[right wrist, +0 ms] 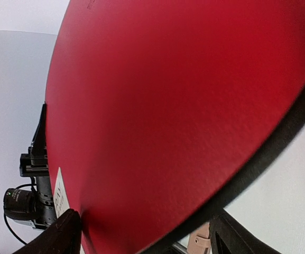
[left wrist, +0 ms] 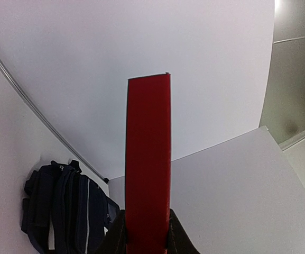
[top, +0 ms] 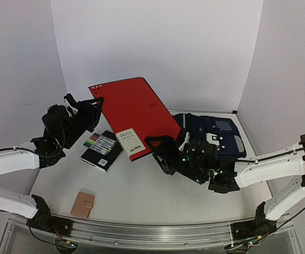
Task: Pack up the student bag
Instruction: Pick up the files from the center of the board.
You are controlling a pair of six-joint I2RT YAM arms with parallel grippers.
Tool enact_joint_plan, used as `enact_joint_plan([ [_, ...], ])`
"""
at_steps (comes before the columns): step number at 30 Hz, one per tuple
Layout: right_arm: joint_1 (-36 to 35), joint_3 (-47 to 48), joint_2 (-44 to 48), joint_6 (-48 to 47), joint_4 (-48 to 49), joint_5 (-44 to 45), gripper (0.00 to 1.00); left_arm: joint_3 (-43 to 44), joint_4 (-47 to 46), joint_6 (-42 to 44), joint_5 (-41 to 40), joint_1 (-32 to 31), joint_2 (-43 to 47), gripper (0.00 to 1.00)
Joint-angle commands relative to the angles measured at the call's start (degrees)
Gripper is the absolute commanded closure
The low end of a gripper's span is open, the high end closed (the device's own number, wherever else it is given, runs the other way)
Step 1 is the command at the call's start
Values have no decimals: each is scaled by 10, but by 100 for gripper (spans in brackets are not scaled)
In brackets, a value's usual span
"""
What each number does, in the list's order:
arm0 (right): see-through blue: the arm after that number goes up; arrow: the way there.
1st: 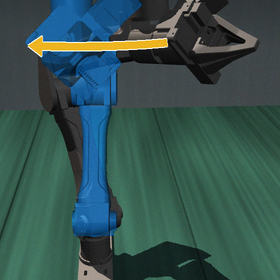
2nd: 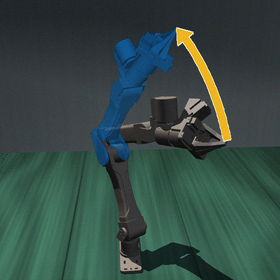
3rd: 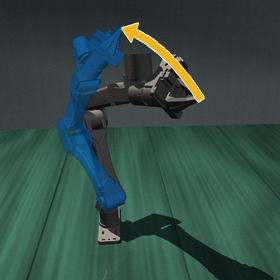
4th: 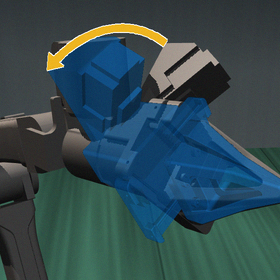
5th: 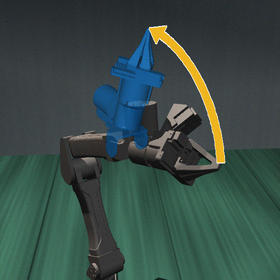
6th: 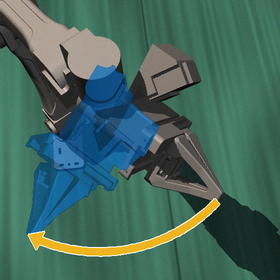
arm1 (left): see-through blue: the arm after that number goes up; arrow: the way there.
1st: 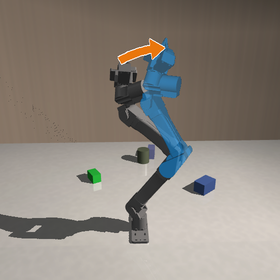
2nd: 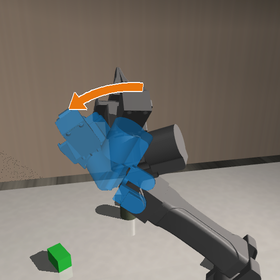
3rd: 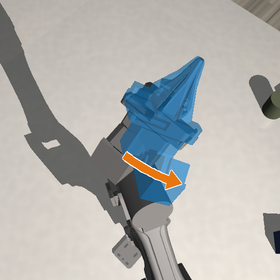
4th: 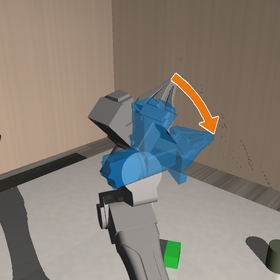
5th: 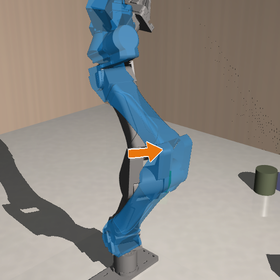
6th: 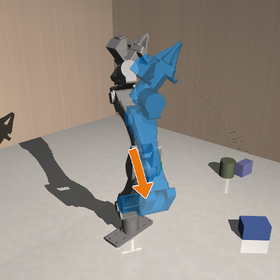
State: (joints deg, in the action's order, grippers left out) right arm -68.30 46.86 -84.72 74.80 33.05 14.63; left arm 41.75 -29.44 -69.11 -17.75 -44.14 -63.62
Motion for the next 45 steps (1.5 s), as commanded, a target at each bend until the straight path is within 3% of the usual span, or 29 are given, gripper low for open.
enact_joint_plan([
  [1, 4, 32, -15, -41, 106, 25, 29, 7, -47, -47, 11, 0, 29, 100],
  [7, 4, 32, -12, -68, 168, 57, 59, -1, -30, -72, 22, 0, 36, 99],
  [10, 4, 26, -4, -82, 189, 74, 76, 2, 15, -76, 27, 0, 46, 93],
  [12, 4, 26, 4, -99, 192, 85, 89, 10, 66, -74, 31, 0, 54, 79],
  [15, 5, 26, 27, -130, 167, 100, 99, 20, 138, -16, 38, 2, 73, 47],
  [18, 15, 36, 59, -153, 82, 111, 100, 32, 226, 58, 54, 15, 98, 22],
  [22, 68, 85, 81, -193, -62, 18, 100, 45, 317, 114, 116, 54, 123, 7],
  [29, 153, 158, 102, -301, -221, -195, 100, 94, 424, 228, 323, 174, 95, 2],
  [34, 181, 203, 107, -342, -276, -391, 100, 104, 414, 317, 483, 221, 71, 0],
  [40, 181, 198, 127, -334, -278, -482, 100, 104, 411, 363, 564, 223, 74, 0],
  [45, 181, 191, 119, -321, -255, -517, 100, 70, 341, 344, 657, 223, 92, 1],
])
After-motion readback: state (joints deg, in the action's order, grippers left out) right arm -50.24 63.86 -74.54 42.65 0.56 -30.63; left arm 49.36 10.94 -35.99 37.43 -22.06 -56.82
